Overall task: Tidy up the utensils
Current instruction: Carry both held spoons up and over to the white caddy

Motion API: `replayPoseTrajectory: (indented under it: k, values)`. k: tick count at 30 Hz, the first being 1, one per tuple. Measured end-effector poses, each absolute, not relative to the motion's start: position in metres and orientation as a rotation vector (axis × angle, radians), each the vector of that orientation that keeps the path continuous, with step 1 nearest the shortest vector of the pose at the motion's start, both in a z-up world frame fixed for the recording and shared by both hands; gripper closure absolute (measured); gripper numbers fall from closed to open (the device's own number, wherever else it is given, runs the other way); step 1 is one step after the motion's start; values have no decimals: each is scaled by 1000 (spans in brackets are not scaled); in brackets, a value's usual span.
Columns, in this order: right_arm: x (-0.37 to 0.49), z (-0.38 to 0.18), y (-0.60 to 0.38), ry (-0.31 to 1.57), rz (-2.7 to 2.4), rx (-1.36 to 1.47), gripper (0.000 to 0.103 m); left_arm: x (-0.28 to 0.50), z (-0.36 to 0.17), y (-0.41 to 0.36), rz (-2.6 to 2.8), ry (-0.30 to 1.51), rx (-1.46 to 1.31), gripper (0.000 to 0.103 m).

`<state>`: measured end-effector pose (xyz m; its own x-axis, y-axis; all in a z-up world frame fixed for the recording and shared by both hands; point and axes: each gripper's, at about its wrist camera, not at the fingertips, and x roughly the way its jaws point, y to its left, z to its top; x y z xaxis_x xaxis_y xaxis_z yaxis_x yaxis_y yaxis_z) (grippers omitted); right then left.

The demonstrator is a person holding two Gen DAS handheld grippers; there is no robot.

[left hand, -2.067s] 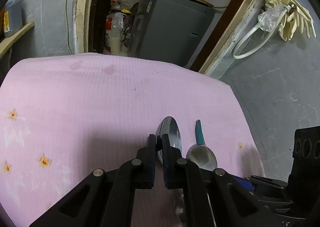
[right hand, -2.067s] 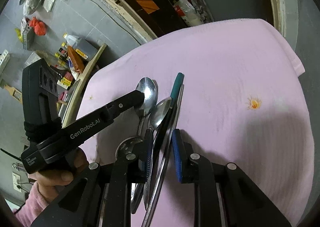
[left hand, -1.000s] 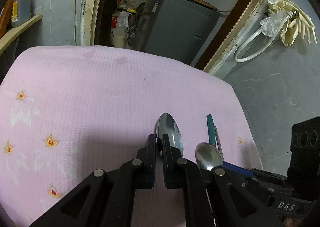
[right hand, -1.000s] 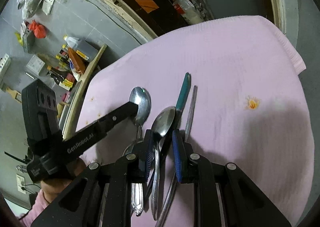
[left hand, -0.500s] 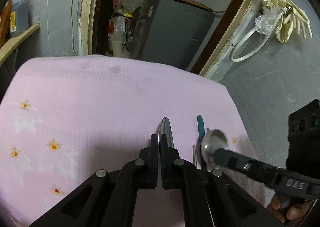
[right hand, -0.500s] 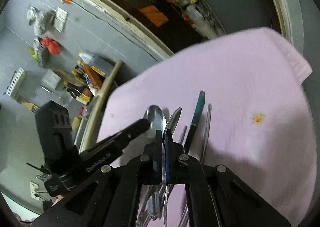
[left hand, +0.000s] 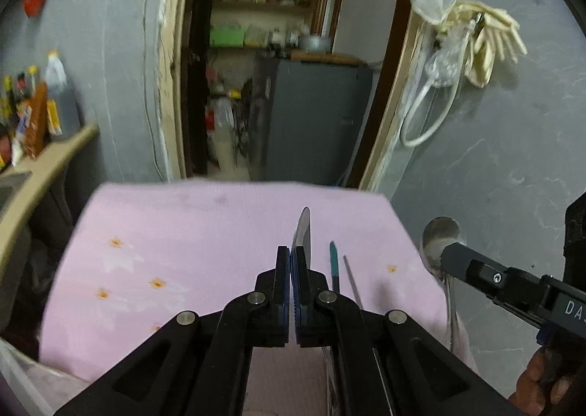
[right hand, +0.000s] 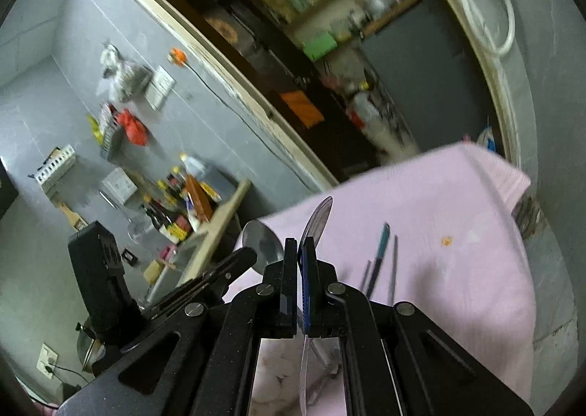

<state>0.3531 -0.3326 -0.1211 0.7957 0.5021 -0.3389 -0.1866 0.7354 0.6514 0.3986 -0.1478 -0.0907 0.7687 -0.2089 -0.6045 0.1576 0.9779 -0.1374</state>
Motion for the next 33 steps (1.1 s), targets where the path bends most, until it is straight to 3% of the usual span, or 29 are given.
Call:
replayPoseTrajectory:
  k: [15, 25, 33]
  values:
    - [309, -1, -278, 217, 433, 550, 101, 331, 38, -86, -194, 403, -80, 101]
    - [313, 15, -189, 167, 538, 514, 101, 296, 87, 11, -55, 315, -42, 101]
    - [305, 5, -128, 134, 580, 429, 101, 276, 81, 83, 85, 297, -53, 101]
